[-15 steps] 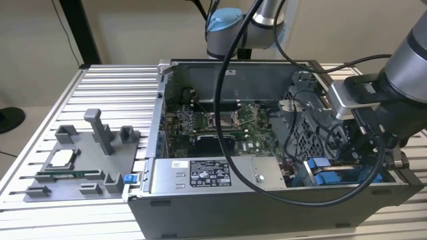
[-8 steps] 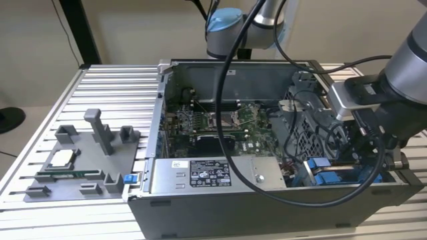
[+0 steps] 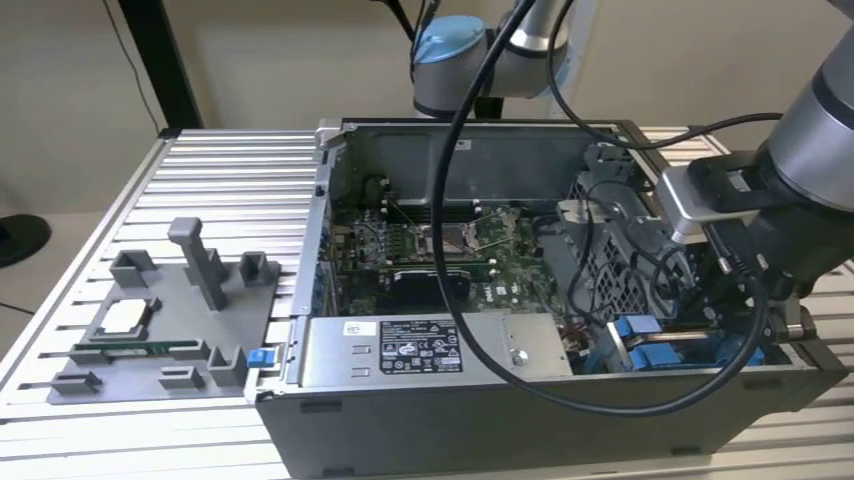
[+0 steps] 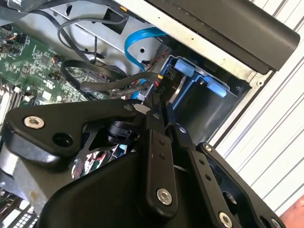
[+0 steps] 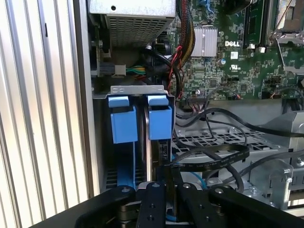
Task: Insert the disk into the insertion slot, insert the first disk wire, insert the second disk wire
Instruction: 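Insert the second disk wire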
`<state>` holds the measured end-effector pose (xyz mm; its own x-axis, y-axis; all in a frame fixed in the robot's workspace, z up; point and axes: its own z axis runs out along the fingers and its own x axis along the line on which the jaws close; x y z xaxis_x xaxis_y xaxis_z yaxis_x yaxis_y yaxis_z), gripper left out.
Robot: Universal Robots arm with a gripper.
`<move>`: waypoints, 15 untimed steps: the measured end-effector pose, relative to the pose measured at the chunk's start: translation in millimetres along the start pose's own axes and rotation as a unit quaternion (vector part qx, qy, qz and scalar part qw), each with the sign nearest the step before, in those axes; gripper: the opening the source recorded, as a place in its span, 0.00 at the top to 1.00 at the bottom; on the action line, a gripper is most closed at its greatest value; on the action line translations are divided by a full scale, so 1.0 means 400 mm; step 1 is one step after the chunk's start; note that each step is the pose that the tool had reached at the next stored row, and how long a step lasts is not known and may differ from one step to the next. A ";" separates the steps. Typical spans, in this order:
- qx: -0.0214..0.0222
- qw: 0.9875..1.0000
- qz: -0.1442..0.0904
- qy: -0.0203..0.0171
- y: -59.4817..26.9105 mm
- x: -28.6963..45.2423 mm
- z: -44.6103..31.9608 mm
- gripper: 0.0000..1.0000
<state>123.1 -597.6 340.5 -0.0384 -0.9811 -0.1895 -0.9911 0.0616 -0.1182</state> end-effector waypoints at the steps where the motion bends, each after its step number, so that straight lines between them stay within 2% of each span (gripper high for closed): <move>1: 0.000 1.000 0.000 0.000 0.000 0.000 0.001 1.00; 10: 0.000 1.000 0.000 -0.001 0.001 0.001 0.005 1.00; 15: 0.000 1.000 0.000 -0.001 0.000 -0.001 -0.005 1.00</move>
<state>123.1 -597.6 342.4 -0.0386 -0.9807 -0.1918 -0.9911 0.0621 -0.1177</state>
